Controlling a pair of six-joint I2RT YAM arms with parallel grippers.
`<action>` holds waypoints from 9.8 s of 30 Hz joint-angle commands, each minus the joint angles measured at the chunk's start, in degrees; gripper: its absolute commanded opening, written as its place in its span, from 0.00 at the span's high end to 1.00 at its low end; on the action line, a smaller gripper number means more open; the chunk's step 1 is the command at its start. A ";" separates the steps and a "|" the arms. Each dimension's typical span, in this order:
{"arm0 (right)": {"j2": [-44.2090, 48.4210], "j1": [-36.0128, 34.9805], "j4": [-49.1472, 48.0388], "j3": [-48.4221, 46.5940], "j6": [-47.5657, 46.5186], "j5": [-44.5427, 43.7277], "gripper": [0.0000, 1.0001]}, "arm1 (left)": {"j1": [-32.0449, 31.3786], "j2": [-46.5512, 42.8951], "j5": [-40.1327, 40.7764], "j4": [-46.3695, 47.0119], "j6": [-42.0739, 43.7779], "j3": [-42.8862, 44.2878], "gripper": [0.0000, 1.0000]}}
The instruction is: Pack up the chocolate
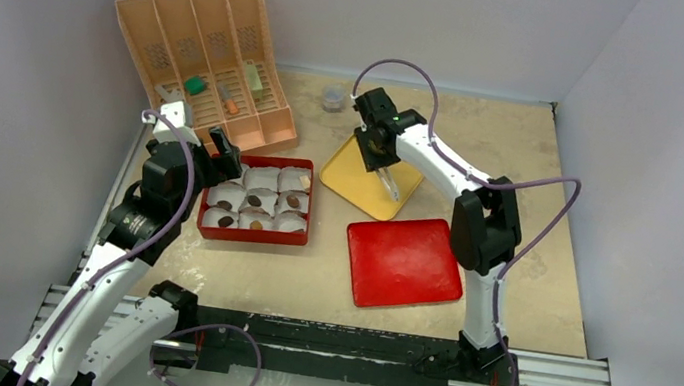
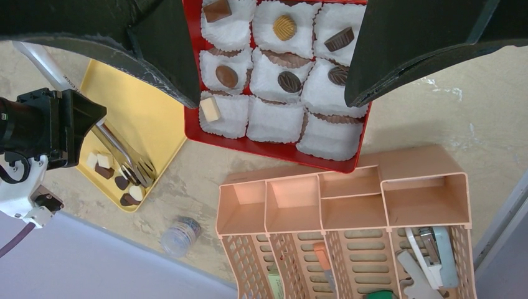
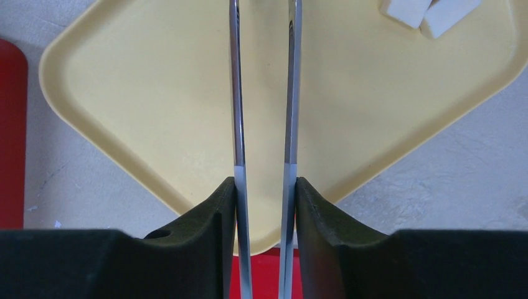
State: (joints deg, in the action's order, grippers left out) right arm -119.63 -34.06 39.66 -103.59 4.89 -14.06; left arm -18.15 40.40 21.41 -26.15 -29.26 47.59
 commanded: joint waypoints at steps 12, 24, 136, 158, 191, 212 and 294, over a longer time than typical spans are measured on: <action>7.08 -0.21 -0.28 0.84 1.07 -1.56 0.74 | -0.22 -1.09 1.78 2.19 1.25 0.66 0.14; 12.68 -4.19 1.34 0.70 1.62 -3.89 0.74 | -0.22 -1.41 3.07 1.79 1.31 0.77 0.14; 10.55 -0.50 -5.35 1.79 -2.93 -1.49 0.58 | -0.22 -3.11 10.06 -0.06 0.67 1.71 0.15; 3.65 2.06 -7.01 -4.63 -11.79 1.34 0.58 | -0.22 -3.42 9.88 -0.06 0.78 1.45 0.15; 5.63 2.29 0.47 -1.78 -11.65 4.89 0.64 | -0.22 -3.49 10.23 -0.24 0.87 1.51 0.15; 6.14 1.96 1.50 -3.20 -9.97 4.69 0.67 | -0.22 -3.49 10.23 -0.08 0.87 1.56 0.15; -10.97 -21.83 -1.21 -26.12 3.19 18.03 0.60 | -0.13 -5.44 12.53 -0.64 0.69 1.75 0.16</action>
State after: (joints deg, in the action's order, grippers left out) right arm -131.50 -55.55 38.50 -126.45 7.55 5.02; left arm -18.13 34.92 33.50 -28.77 -29.30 47.68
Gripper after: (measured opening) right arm 0.404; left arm 0.843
